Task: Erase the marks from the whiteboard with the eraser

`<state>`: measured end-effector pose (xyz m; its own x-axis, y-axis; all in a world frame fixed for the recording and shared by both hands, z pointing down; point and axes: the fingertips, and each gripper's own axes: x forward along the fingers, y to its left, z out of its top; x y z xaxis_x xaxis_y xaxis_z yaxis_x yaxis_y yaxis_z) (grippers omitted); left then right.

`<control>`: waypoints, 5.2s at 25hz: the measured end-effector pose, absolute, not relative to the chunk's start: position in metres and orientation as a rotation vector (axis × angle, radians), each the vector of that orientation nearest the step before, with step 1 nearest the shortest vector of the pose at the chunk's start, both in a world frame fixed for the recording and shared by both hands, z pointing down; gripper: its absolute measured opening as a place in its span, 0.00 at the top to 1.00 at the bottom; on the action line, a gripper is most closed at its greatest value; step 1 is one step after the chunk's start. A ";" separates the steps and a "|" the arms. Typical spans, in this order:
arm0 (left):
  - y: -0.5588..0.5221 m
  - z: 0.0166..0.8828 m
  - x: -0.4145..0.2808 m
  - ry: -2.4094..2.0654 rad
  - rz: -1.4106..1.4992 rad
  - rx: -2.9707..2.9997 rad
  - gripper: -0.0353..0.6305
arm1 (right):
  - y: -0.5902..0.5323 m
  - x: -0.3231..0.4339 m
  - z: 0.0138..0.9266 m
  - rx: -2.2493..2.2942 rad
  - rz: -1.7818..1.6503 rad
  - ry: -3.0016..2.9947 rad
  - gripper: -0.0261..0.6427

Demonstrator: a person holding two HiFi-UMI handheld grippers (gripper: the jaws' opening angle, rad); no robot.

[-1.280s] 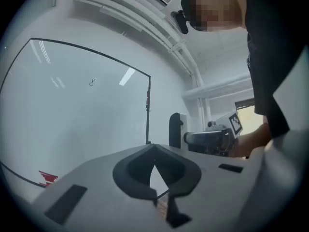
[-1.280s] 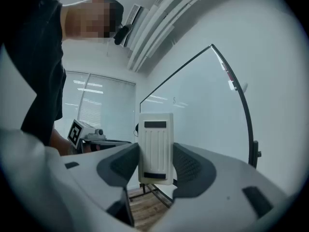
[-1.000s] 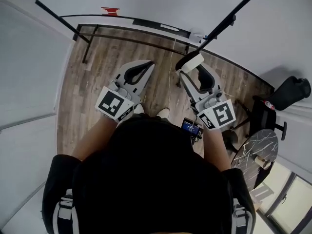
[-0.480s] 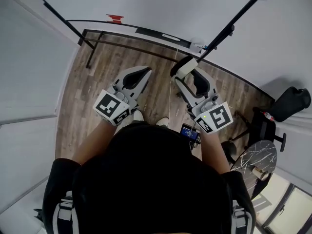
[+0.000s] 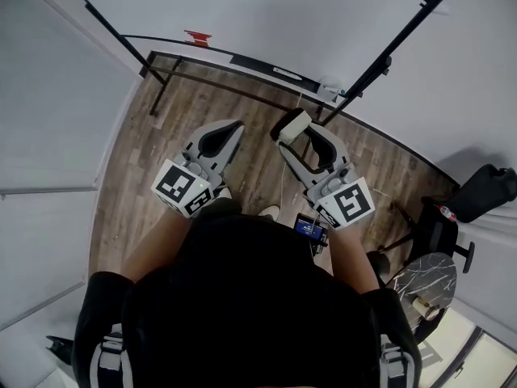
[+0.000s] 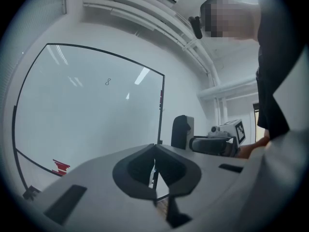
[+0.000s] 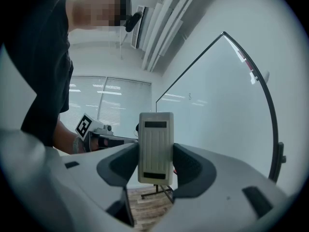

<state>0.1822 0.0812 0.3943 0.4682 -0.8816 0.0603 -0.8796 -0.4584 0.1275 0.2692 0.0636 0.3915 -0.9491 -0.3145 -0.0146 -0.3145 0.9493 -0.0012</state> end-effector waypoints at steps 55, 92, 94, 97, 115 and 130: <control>-0.200 0.315 -0.084 -1.470 0.028 2.810 0.94 | -0.189 -0.009 0.338 -1.100 0.756 3.267 0.63; -0.249 0.259 -0.087 -1.196 -0.072 2.978 0.94 | -0.268 0.004 0.145 -2.144 2.071 2.749 0.64; -0.250 0.262 -0.086 -1.195 -0.070 2.978 0.94 | -0.269 0.001 0.176 -2.102 2.065 2.855 0.64; -0.251 0.267 -0.086 -1.192 -0.067 2.975 0.94 | -0.268 -0.004 0.215 -2.027 2.038 3.004 0.64; -0.247 0.260 -0.084 -1.195 -0.084 2.977 0.94 | -0.253 -0.004 0.185 -1.972 2.017 2.959 0.63; -0.245 0.255 -0.090 -1.213 -0.090 2.977 0.94 | -0.274 0.013 0.097 -2.302 2.233 2.533 0.64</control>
